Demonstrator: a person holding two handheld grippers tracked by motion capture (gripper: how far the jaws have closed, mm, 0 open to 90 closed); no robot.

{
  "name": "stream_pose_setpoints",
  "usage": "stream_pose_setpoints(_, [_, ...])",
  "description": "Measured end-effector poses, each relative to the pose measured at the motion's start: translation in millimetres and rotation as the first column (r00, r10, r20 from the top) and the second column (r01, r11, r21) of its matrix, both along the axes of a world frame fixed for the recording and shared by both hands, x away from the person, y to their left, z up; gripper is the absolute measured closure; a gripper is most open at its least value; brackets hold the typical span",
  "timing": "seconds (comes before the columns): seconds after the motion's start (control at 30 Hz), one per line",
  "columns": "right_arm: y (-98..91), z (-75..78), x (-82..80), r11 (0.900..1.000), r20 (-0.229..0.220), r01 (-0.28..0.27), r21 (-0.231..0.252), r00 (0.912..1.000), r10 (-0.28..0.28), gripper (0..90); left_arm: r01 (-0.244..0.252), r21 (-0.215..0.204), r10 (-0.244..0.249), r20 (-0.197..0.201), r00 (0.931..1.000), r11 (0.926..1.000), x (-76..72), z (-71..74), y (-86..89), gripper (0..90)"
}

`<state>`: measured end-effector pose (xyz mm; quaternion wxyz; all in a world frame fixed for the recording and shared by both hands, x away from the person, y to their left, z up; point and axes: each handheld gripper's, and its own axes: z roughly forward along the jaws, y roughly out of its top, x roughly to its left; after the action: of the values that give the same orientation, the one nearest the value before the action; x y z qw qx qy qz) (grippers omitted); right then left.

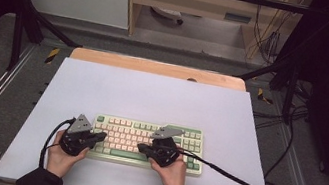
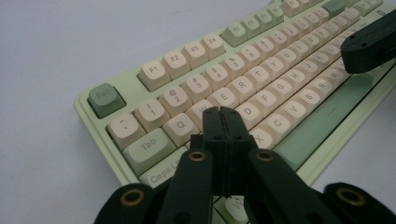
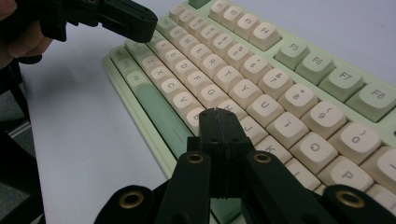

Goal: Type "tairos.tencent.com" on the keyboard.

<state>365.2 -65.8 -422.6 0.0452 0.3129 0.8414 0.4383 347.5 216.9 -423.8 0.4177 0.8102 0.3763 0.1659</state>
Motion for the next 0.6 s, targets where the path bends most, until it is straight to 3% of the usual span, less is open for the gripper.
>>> stream_pose_setpoints(0.6, [7.9,-11.5,4.8,1.0,-0.014,-0.002,0.001,0.9999,0.002,90.0,0.0,0.001,0.0,-0.001,1.0,1.0,0.6,-0.7,-0.3,89.8])
